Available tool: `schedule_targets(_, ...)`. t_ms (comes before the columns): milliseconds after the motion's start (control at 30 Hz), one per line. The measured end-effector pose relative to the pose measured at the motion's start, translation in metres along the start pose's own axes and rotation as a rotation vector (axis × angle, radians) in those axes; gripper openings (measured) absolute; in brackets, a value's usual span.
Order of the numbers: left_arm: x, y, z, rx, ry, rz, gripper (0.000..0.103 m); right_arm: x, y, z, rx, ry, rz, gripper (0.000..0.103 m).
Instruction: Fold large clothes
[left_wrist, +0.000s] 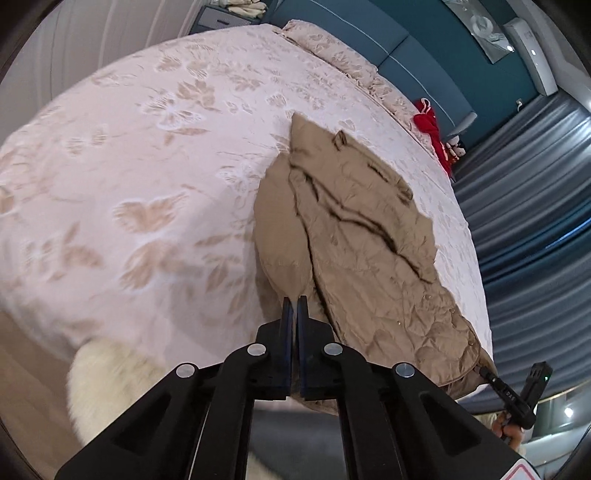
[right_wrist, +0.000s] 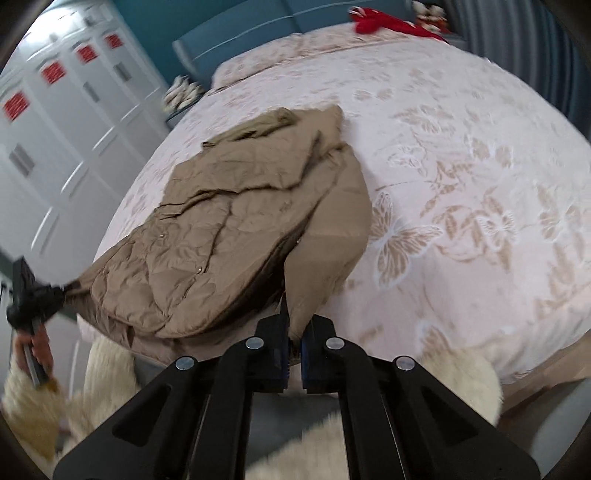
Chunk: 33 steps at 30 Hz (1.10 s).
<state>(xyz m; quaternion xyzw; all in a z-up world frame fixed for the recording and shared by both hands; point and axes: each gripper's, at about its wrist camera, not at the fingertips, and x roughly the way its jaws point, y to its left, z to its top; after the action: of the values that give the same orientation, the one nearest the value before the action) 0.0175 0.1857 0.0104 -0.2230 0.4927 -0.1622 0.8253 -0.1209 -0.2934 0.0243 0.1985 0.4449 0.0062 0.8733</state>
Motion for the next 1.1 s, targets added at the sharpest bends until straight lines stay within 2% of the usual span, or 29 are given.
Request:
schedule_targets(67,-0.030,-0.001,-0.005,-0.003,-0.026,0.000,0.000,-0.023,0.006,-0.007,-0.013,-0.012,0.012,0.003)
schedule_targets(167,-0.084,-0.005,-0.001,-0.001,-0.142,-0.015,0.000,-0.054,0.012,-0.009,-0.008,-0.063,0.037,0.003)
schedule_targets(200,-0.095,-0.007,0.003,0.009,-0.173,-0.004,0.000,-0.058,0.012,-0.005,0.003,-0.077,0.053,0.003)
schedule_targets(267,-0.094,-0.004,0.009,-0.002,-0.171,-0.005,0.000,-0.053,0.015,0.001,0.010,-0.083,0.058,0.003)
schedule_targets(367,-0.062,0.009,0.003,-0.075,-0.075,-0.019,0.000,-0.037,0.014,0.002,0.016,-0.072,0.049,0.003)
schedule_targets(433,-0.032,0.017,-0.009,-0.115,0.034,-0.033,0.000,-0.032,0.011,-0.002,0.035,-0.064,0.052,0.003)
schedule_targets(567,0.012,0.028,-0.028,-0.136,0.176,0.027,0.004,-0.040,0.008,-0.004,0.054,-0.083,0.045,0.003)
schedule_targets(600,0.021,0.032,-0.030,-0.134,0.195,0.046,0.008,-0.043,0.006,-0.002,0.057,-0.089,0.044,0.003)
schedule_targets(667,0.038,0.042,-0.031,-0.144,0.229,0.080,0.034,-0.045,0.006,-0.001,0.054,-0.096,0.040,0.003)
schedule_targets(733,0.049,0.051,-0.033,-0.161,0.238,0.103,0.035,-0.045,0.006,0.000,0.055,-0.100,0.041,0.003)
schedule_targets(833,0.068,0.062,-0.036,-0.183,0.302,0.102,0.042,-0.044,0.006,0.000,0.059,-0.102,0.041,0.003)
schedule_targets(933,0.085,0.071,-0.045,-0.229,0.375,0.053,0.045,-0.043,0.006,-0.001,0.069,-0.104,0.039,0.003)
schedule_targets(1033,0.092,0.071,-0.053,-0.224,0.405,0.055,0.046,-0.042,0.008,-0.002,0.075,-0.105,0.035,0.003)
schedule_targets(1100,0.097,0.074,-0.059,-0.245,0.427,0.020,0.046,-0.042,0.008,-0.003,0.077,-0.104,0.029,0.003)
